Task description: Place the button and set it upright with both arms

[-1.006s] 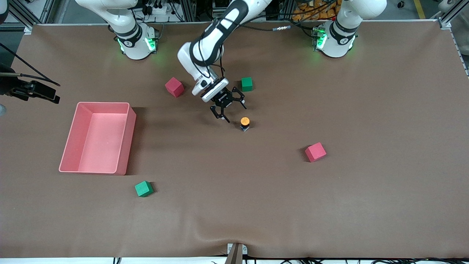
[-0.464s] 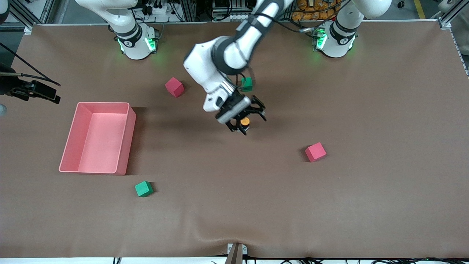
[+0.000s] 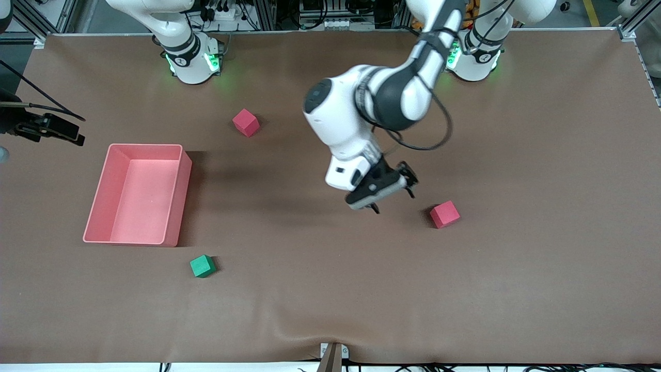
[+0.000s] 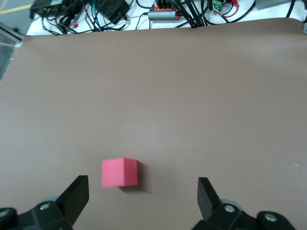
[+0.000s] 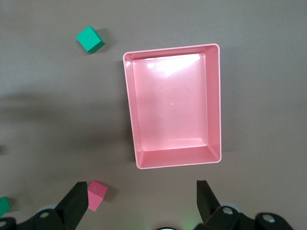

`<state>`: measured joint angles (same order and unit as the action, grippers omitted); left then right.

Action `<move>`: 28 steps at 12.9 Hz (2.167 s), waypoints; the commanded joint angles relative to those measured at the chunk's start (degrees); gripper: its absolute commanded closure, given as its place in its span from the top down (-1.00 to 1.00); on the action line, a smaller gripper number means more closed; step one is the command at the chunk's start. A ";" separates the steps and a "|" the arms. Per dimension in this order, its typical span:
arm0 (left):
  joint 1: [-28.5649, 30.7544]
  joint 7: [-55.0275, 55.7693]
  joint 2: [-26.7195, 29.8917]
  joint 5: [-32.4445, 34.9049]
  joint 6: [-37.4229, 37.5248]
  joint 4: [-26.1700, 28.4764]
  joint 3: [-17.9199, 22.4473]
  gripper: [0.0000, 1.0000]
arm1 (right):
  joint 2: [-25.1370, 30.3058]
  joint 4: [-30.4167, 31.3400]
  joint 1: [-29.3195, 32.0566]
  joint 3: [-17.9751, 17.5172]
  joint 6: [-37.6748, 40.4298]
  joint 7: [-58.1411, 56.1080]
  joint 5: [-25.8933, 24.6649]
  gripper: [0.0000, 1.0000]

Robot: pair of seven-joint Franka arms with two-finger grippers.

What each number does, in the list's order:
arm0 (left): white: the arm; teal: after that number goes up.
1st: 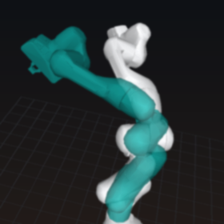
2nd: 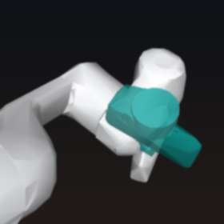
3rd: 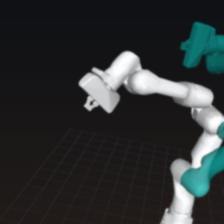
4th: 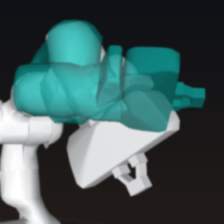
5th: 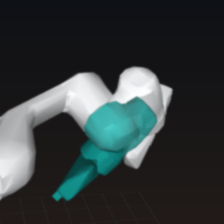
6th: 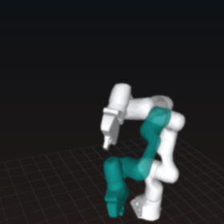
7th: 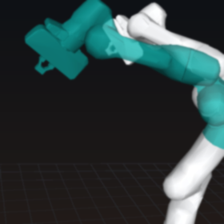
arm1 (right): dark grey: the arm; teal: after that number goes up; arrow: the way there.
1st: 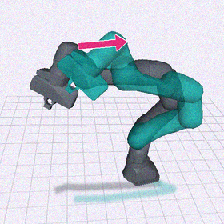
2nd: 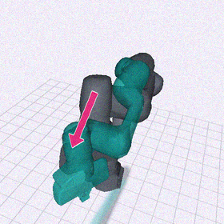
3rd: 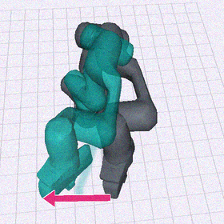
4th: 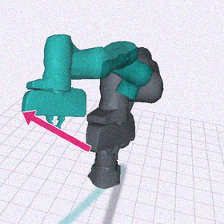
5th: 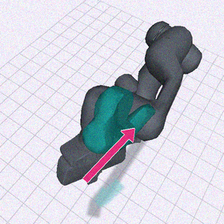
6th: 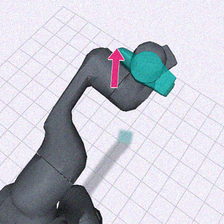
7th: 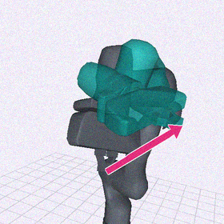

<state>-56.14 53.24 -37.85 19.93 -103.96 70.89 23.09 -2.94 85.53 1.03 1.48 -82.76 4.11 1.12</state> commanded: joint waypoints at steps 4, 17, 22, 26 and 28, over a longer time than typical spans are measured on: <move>16.55 -20.70 5.50 -10.17 -3.80 1.09 -6.46 1.00 | 2.24 -0.72 1.51 -0.25 2.78 0.63 0.29 1.00; 52.97 -24.50 11.91 -18.70 1.72 1.97 -39.35 1.00 | 2.32 -0.72 1.87 -0.08 3.57 0.55 0.29 1.00; 51.31 -29.92 22.09 -18.79 14.28 5.13 -33.66 1.00 | 2.24 -0.80 1.78 -0.08 3.30 0.63 0.20 1.00; 51.13 -35.22 28.25 -22.90 23.42 5.66 -28.20 1.00 | 2.32 -0.80 1.87 0.01 3.39 0.63 0.20 1.00; 50.69 -35.75 31.24 -23.36 24.06 6.19 -27.06 1.00 | 2.24 -0.80 1.87 0.01 3.39 0.63 0.20 1.00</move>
<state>-4.49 18.25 -10.53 -2.21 -80.38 74.32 -5.38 -1.17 85.02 2.11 1.99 -79.98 4.14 1.12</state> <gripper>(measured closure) 0.000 0.000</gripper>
